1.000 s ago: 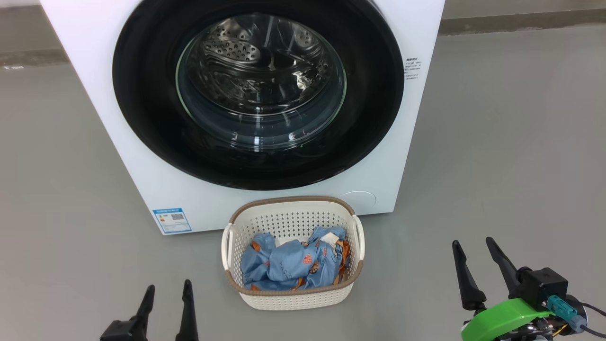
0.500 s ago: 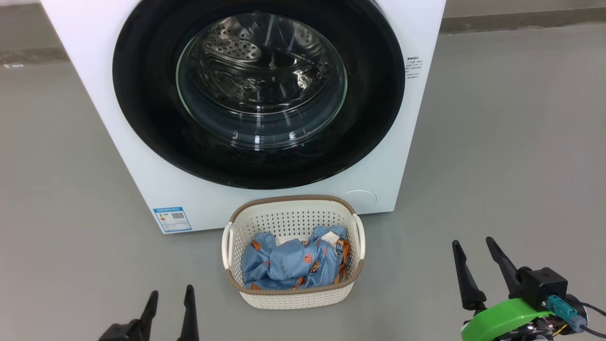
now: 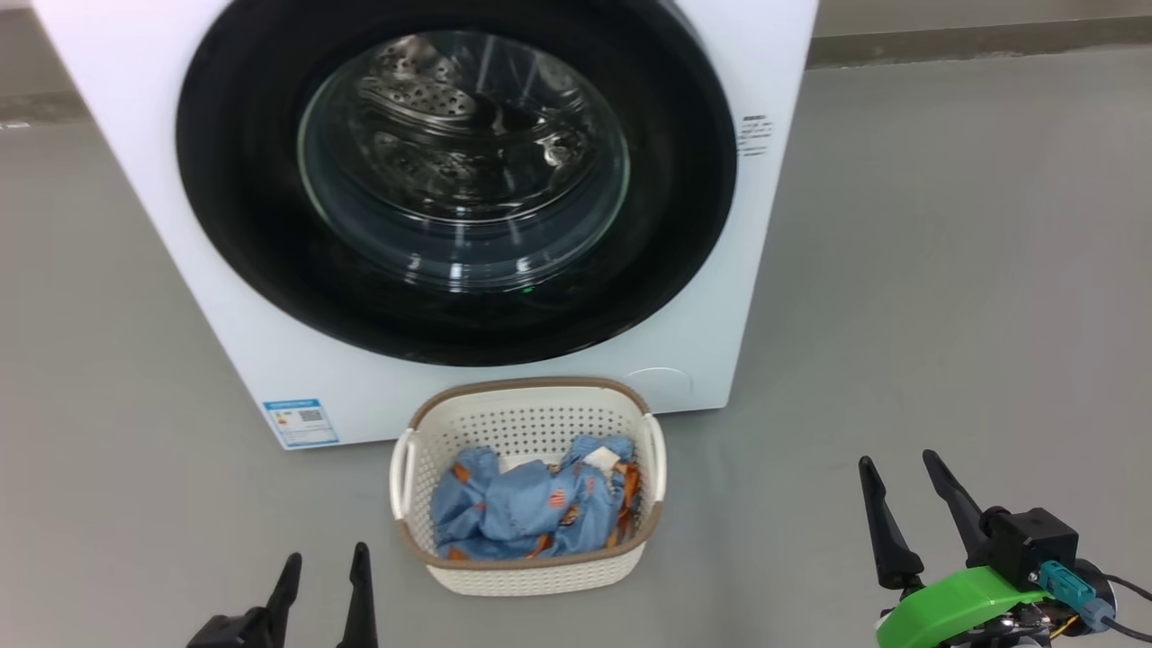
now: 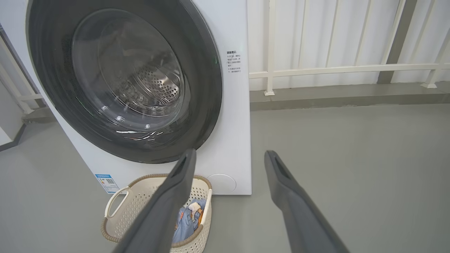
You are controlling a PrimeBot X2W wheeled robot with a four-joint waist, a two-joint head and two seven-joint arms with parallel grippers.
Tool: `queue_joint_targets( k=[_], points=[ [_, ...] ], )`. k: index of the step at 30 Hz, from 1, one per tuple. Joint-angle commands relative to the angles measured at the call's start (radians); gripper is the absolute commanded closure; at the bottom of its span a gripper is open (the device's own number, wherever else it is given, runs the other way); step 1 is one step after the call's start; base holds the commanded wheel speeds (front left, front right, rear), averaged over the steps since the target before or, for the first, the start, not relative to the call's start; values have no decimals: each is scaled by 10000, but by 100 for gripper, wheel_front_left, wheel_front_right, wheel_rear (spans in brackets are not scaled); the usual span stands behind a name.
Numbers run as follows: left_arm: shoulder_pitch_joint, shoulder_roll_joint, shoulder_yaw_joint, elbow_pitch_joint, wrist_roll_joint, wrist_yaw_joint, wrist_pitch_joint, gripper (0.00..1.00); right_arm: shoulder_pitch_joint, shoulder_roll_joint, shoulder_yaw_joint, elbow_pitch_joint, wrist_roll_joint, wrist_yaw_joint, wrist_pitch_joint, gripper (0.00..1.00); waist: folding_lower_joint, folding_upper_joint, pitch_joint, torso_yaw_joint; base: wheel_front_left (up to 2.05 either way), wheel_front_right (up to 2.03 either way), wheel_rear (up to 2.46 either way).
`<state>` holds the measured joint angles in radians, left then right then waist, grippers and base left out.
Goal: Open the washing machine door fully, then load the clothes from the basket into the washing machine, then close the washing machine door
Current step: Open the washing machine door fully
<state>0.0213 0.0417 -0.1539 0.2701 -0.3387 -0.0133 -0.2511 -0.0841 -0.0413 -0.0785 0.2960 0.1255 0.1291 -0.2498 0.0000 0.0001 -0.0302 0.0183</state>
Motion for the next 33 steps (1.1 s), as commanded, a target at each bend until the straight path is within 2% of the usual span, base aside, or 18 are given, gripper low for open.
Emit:
queue_joint_targets(
  k=[1,15,19,33],
  points=[
    [-327,85,321,-206,54,20,-107,0,-498,-89,231,-240,-40,16,-120,0,0,-1,-3,-5,136,83,-220],
    [-341,85,443,-273,-23,42,-107,0,-497,-89,265,-209,46,16,-120,0,0,-1,7,-77,155,85,-240],
    [-345,85,535,-383,20,198,-107,0,-490,-89,212,-182,50,16,-120,0,0,-1,25,-84,141,32,-173],
    [-330,85,459,-426,107,276,-107,0,-501,-89,290,-153,77,16,-120,0,0,-1,-6,-51,25,21,-46]
  ],
)
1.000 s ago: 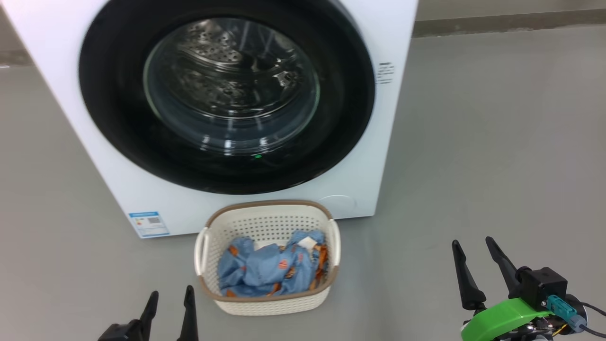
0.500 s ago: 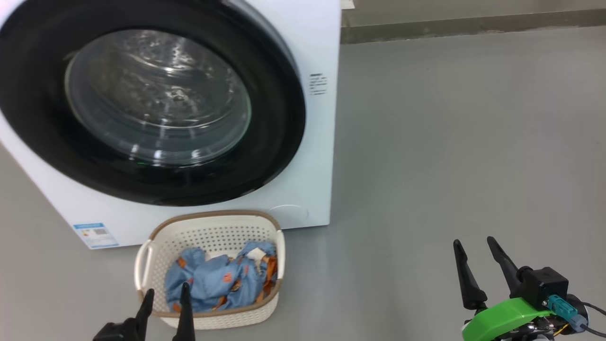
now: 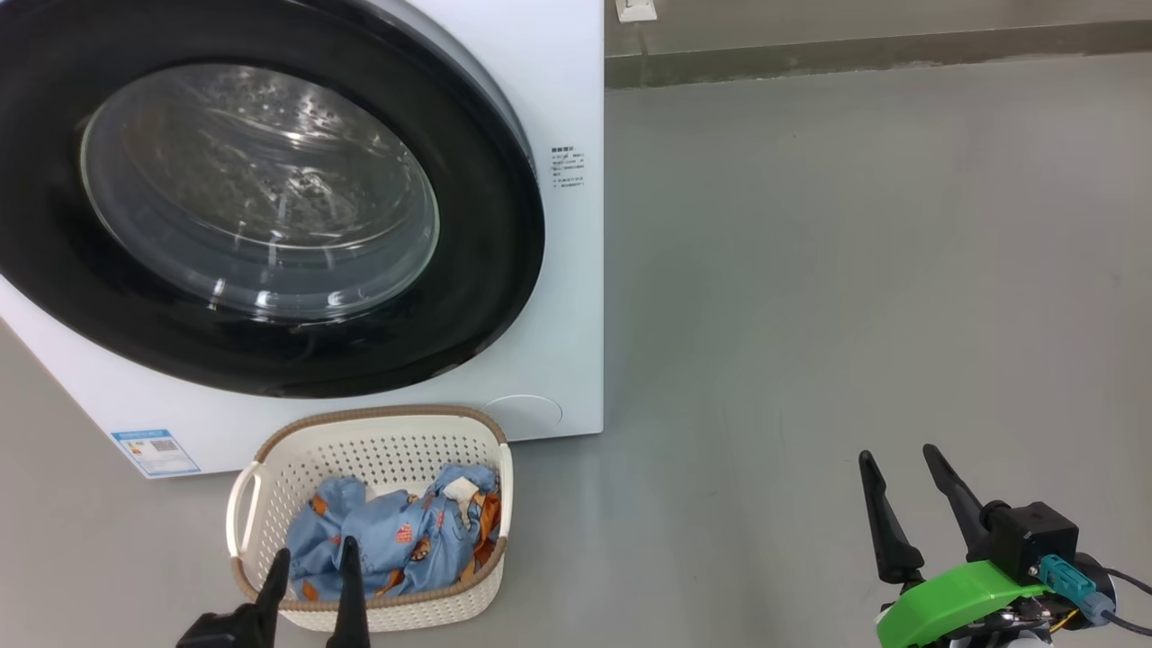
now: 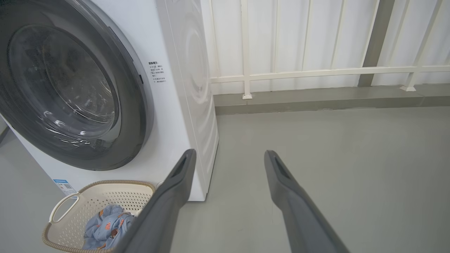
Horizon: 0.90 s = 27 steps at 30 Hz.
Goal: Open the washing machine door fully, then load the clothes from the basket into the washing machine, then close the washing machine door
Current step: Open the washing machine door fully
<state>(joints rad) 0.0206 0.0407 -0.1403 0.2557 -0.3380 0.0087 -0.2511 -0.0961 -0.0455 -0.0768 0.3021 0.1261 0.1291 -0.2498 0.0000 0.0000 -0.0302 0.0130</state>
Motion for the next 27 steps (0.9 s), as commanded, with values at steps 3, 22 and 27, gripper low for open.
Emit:
queue_joint_targets(
  k=[3,22,27],
  points=[
    [-305,95,323,-289,108,57,-107,0,-370,-47,298,-218,82,16,-120,0,0,0,-33,5,0,0,0],
    [-262,95,296,-269,122,158,-107,0,-336,-47,424,-310,116,16,-120,0,0,0,-64,7,0,0,0],
    [-261,95,347,-295,118,225,-107,0,-321,-47,430,-314,101,16,-120,0,0,0,-64,17,0,0,0]
  ],
)
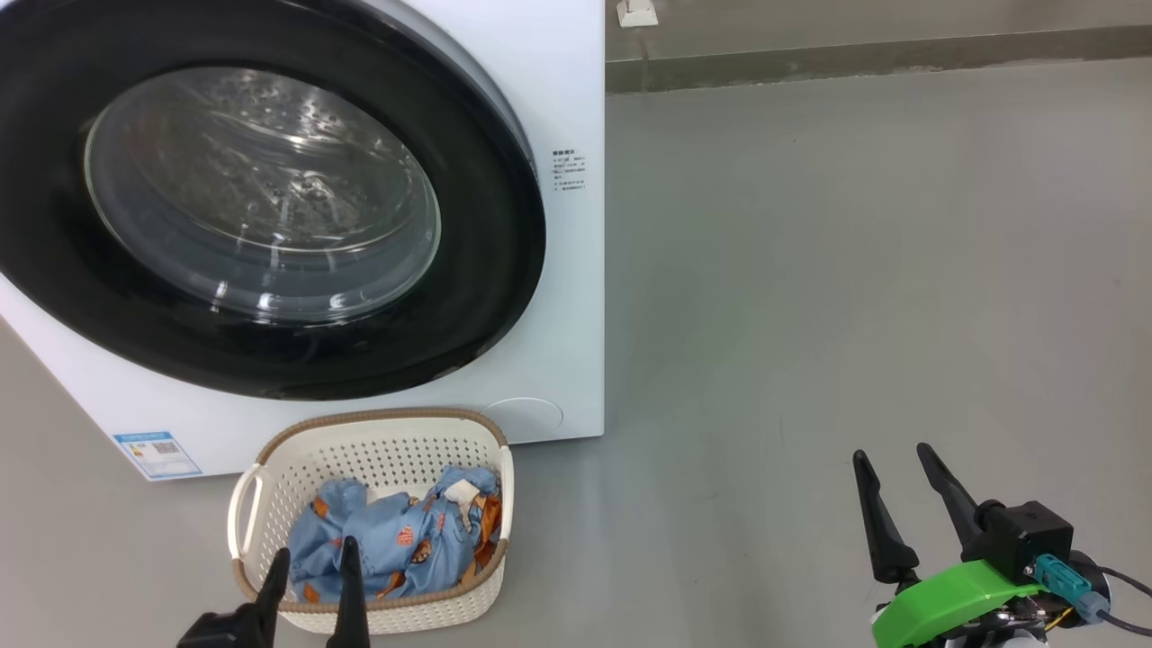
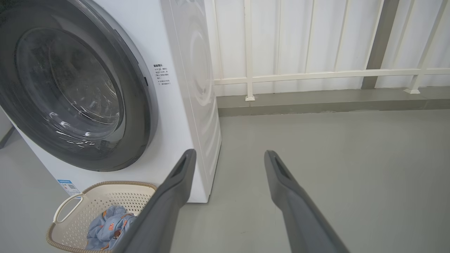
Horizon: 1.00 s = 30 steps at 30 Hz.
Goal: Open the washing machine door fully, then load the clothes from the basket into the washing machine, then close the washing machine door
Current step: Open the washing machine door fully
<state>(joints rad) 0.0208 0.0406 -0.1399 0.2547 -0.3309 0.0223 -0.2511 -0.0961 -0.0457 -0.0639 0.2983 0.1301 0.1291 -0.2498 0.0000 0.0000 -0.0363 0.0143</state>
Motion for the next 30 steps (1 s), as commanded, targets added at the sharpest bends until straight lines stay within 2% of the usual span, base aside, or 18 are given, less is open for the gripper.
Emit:
queue_joint_targets(
  k=[1,12,13,14,16,20,24,25,30],
  points=[
    [-261,97,351,-292,42,92,-107,0,-320,-45,307,-278,59,16,-120,0,0,0,-1,5,0,0,0],
    [-257,97,370,-315,-5,99,-107,0,-307,-45,352,-330,48,16,-120,0,0,0,0,46,0,0,0],
    [-257,97,378,-316,-17,99,-107,0,-297,-45,418,-307,67,16,-120,27,0,0,1,53,0,0,0],
    [-259,97,397,-326,-24,110,-107,0,-293,-45,524,-289,55,16,-120,100,0,0,2,59,0,0,0],
    [-259,97,456,-404,25,170,-107,0,-283,-45,638,-292,-1,16,-120,100,0,0,5,67,0,0,0],
    [-239,97,472,-468,9,194,-107,0,-293,-45,692,-163,807,16,-120,100,0,0,19,115,0,0,0],
    [-232,97,414,-444,20,184,-107,0,-354,-45,884,162,2421,16,-120,100,0,0,39,245,0,0,0],
    [-232,97,414,-444,20,184,-107,0,-354,-45,884,162,2421,16,-120,100,0,0,39,245,0,0,0],
    [-289,97,329,-415,17,167,-107,0,-591,-45,1154,586,5045,16,-120,100,0,0,186,483,0,0,0]
  ],
)
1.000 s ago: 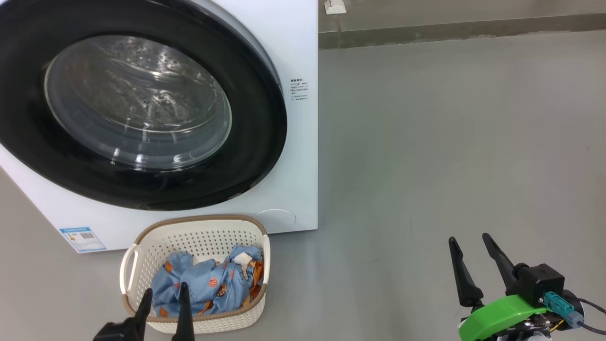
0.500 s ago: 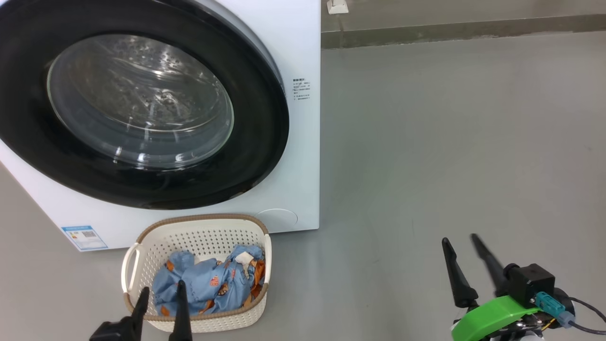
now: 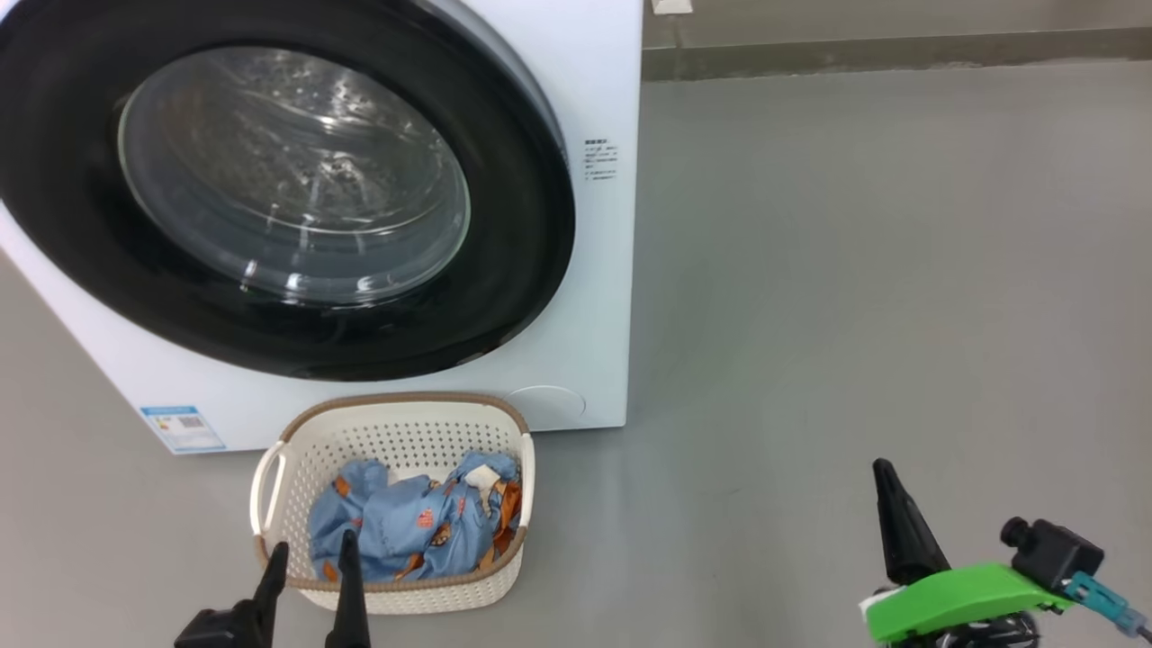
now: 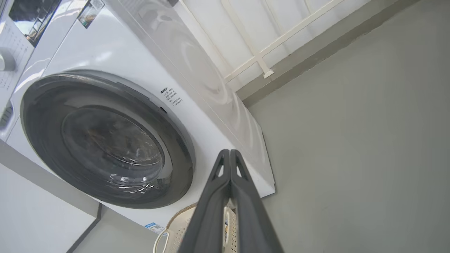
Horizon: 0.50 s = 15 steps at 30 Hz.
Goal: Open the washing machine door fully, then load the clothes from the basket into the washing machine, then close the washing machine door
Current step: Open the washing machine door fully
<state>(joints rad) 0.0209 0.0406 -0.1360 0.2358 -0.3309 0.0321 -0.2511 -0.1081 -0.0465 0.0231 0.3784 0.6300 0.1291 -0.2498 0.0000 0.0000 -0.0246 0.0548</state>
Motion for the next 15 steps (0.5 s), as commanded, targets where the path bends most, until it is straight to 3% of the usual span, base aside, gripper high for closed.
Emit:
queue_joint_targets(
  k=[1,5,7,10,15],
  points=[
    [-291,97,277,-226,16,66,-107,0,-546,-37,332,-130,656,16,-120,100,0,0,107,125,0,0,0],
    [-309,97,206,-206,29,68,-107,0,-958,-37,496,474,4507,16,-120,100,0,0,252,337,0,0,0],
    [-362,97,175,-275,-7,101,-107,0,-1301,-37,608,689,5622,16,-120,100,0,0,412,442,0,0,0],
    [-483,97,102,-448,-60,126,-107,0,-1865,-37,562,896,6615,16,-31,100,0,0,710,637,0,0,0],
    [-705,97,-57,-617,-203,170,-107,0,-2869,-223,177,974,7235,16,556,100,0,0,1261,1020,0,0,0]
  ],
)
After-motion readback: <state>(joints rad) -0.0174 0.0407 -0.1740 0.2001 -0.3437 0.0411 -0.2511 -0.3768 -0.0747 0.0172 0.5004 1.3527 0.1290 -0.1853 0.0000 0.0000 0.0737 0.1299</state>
